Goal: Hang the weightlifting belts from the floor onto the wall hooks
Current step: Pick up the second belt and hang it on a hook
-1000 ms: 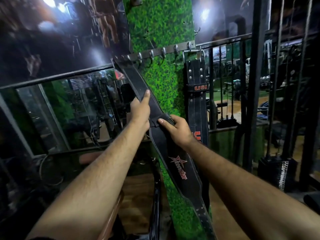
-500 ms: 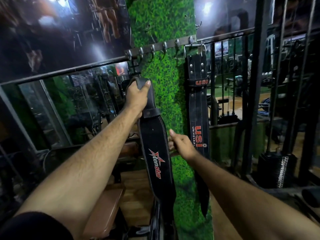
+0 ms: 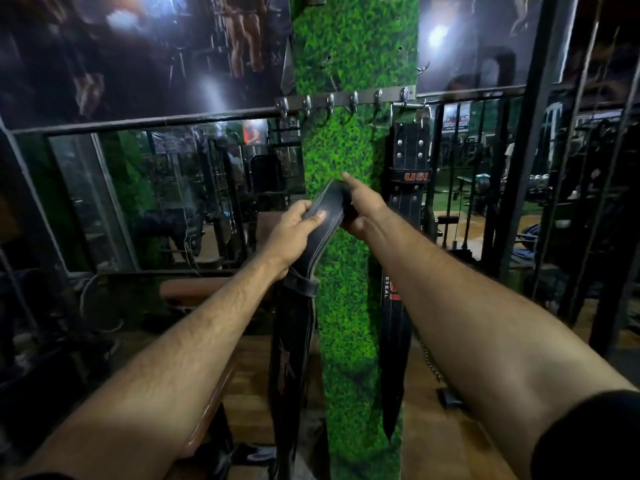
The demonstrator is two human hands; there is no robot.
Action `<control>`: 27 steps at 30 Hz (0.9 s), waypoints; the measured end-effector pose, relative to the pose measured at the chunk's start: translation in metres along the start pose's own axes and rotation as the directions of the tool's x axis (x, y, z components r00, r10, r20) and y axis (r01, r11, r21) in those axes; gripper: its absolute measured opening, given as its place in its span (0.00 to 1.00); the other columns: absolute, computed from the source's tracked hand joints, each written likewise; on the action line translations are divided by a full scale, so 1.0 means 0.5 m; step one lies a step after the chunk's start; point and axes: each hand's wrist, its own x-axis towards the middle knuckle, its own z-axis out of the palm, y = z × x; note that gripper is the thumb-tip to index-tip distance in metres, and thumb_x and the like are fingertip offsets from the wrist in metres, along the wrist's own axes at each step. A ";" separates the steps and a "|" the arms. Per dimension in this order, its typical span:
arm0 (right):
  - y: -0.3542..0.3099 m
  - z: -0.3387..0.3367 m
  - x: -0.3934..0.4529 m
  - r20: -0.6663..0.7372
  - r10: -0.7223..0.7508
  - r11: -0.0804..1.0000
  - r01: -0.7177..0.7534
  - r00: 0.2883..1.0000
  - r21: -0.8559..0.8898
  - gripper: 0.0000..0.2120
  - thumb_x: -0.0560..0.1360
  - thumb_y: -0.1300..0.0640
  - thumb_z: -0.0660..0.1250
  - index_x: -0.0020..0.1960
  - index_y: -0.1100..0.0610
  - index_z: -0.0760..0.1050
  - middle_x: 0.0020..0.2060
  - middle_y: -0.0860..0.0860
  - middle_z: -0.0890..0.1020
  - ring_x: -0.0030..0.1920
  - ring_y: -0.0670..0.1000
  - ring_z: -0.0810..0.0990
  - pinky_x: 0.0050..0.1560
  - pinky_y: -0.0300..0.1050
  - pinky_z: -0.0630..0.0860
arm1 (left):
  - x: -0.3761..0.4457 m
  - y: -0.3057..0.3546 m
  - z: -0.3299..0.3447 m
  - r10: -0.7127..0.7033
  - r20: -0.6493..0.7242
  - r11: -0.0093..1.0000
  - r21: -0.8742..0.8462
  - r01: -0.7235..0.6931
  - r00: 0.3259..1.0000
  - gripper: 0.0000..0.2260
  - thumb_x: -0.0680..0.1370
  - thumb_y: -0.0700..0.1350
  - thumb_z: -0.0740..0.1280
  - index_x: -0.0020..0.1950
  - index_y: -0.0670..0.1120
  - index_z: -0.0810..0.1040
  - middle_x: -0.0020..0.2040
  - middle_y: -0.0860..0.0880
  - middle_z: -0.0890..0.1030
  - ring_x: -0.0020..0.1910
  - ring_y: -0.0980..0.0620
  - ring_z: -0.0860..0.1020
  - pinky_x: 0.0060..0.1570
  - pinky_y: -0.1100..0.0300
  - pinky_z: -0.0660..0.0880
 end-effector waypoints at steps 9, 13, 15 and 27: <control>-0.001 0.021 -0.029 0.185 -0.485 0.824 0.518 0.855 -0.229 0.05 0.82 0.56 0.65 0.52 0.56 0.77 0.47 0.56 0.84 0.48 0.53 0.83 0.54 0.53 0.81 | 0.001 0.002 0.056 -0.003 -0.165 1.000 -0.008 0.002 0.986 0.15 0.80 0.59 0.64 0.46 0.48 0.81 0.44 0.53 0.84 0.45 0.55 0.81 0.57 0.49 0.78; -0.028 0.019 -0.014 0.195 -0.619 0.708 0.648 0.761 -0.281 0.03 0.82 0.59 0.65 0.51 0.56 0.77 0.47 0.55 0.83 0.49 0.51 0.81 0.51 0.47 0.79 | 0.001 0.013 0.115 -0.003 -0.304 0.995 -0.092 -0.026 0.953 0.13 0.81 0.57 0.60 0.43 0.53 0.79 0.42 0.55 0.83 0.43 0.57 0.80 0.52 0.55 0.76; -0.044 0.009 -0.002 0.154 -0.656 0.690 0.669 0.739 -0.275 0.03 0.82 0.60 0.64 0.50 0.56 0.76 0.48 0.56 0.82 0.49 0.52 0.80 0.50 0.46 0.79 | -0.009 -0.025 0.142 0.026 -0.316 1.000 0.015 -0.023 0.949 0.18 0.79 0.62 0.58 0.42 0.50 0.76 0.40 0.47 0.81 0.40 0.49 0.78 0.45 0.51 0.76; -0.086 -0.053 0.016 0.072 -0.674 0.700 0.666 0.735 -0.257 0.04 0.79 0.54 0.66 0.48 0.53 0.77 0.46 0.54 0.82 0.49 0.52 0.80 0.59 0.58 0.79 | -0.048 -0.115 0.144 -0.348 -0.161 0.916 -0.268 0.298 0.923 0.20 0.80 0.63 0.60 0.65 0.53 0.72 0.68 0.49 0.76 0.70 0.48 0.72 0.71 0.47 0.66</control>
